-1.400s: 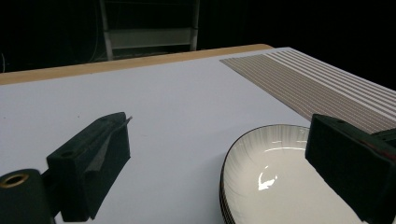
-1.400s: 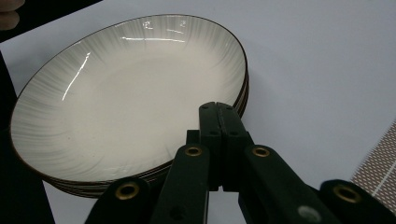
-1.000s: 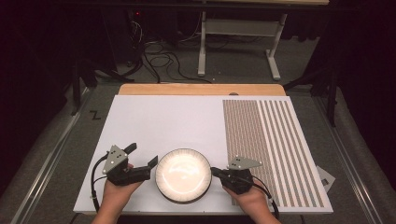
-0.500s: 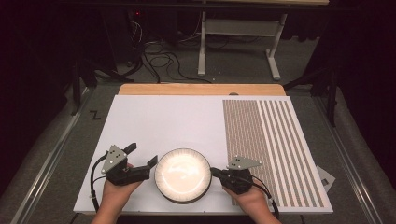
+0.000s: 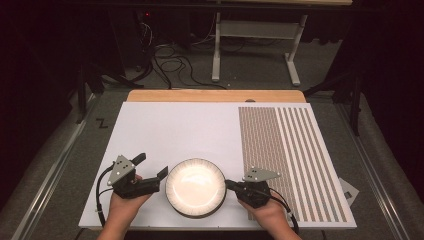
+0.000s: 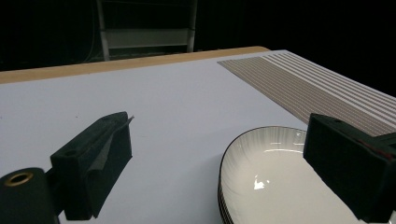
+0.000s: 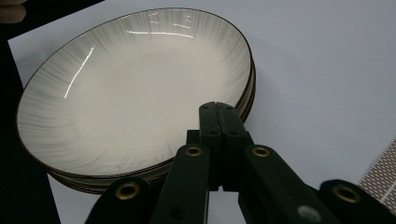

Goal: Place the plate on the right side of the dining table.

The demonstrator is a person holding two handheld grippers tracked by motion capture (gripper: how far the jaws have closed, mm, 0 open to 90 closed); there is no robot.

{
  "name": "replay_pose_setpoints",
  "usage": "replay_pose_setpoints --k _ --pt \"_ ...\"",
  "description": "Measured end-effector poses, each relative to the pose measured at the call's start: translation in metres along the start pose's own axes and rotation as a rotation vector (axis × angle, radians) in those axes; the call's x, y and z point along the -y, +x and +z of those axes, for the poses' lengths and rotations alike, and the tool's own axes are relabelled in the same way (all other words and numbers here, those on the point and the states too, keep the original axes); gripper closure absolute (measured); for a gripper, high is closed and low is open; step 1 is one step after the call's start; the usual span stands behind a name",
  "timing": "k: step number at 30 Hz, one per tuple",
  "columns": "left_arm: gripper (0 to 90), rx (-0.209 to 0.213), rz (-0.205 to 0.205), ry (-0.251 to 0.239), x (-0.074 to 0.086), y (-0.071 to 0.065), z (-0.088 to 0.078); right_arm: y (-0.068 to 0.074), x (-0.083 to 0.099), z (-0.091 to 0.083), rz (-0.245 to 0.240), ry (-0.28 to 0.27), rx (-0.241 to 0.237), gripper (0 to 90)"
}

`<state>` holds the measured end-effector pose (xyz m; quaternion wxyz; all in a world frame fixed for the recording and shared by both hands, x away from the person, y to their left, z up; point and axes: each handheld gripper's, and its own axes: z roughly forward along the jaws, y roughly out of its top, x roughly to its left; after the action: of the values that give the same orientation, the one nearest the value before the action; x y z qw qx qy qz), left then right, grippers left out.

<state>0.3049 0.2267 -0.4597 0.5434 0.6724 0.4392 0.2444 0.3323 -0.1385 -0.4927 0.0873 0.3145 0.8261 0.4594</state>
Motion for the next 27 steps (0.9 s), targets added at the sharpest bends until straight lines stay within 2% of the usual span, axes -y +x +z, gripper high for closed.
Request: replay_pose_setpoints --k 10,27 --pt "8.6 0.006 -0.012 0.007 0.002 0.0006 0.0015 -0.0012 0.0003 0.0001 -0.013 -0.004 -0.006 90.0" --pt "8.6 0.008 -0.019 0.001 0.0014 0.0029 -0.0002 -0.0026 -0.0005 0.0004 -0.008 -0.004 -0.011 90.0"
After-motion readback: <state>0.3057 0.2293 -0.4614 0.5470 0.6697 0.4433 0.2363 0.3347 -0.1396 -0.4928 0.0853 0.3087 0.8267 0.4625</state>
